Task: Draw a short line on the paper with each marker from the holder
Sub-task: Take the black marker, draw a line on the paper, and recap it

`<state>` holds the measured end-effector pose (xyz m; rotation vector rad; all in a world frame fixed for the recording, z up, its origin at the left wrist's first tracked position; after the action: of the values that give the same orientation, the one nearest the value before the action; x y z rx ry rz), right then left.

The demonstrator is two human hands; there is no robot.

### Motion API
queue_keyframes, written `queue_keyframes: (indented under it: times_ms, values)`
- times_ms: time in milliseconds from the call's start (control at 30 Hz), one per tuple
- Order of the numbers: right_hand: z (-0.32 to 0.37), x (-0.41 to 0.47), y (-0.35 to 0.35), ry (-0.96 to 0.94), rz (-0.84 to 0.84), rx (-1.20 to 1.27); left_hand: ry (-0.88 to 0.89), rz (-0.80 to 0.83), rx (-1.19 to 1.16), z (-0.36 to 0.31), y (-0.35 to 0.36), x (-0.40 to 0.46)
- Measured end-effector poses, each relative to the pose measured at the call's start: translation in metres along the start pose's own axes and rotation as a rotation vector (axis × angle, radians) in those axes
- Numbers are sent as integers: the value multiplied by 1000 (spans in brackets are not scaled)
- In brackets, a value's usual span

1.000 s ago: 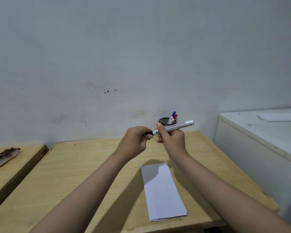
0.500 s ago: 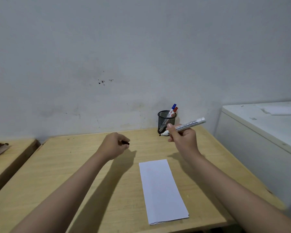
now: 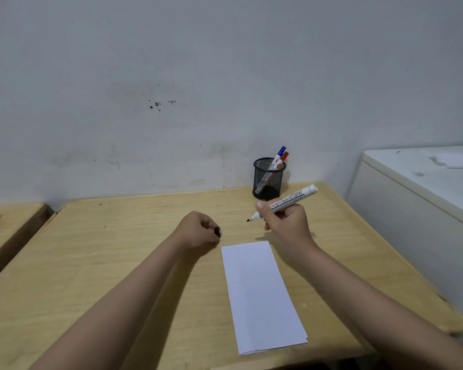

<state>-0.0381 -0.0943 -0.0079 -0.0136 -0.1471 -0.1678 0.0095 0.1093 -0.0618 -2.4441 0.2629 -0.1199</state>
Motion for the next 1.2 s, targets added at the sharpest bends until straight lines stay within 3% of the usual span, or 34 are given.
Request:
queue_keyframes:
  times_ms: [133, 267, 400, 500, 800, 1000, 1200]
  values:
    - [-10, -1, 7, 58, 0, 2, -25, -98, -133, 9, -4, -12]
    - [-33, -7, 30, 260, 109, 49, -5, -214, -181, 12, -7, -41]
    - [-51, -9, 47, 402, 124, 68, 8, -186, -123, 3, 9, -64]
    - [-57, -6, 54, 405, 129, 90, 56, -158, 69, 0, 12, -63]
    - [-74, -7, 52, 313, 64, 29, 180, -161, 118, 1, 15, -60]
    - [-76, -5, 49, 283, 20, 10, 178, -165, 351, 0, 8, -59]
    - [-74, -6, 51, 274, 46, -25, 222, -156, 373, -2, 8, -59]
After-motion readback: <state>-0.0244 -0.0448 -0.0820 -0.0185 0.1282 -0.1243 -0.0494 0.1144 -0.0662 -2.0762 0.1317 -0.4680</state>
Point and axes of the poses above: each hand's wrist, its own x-axis towards the middle knuckle, its own y-axis out of the palm, z = x × y, the point moved 9 cm from there along x, towards the middle knuckle, and after that the axes turned 9 degrees about y, right-handed, at the moved point
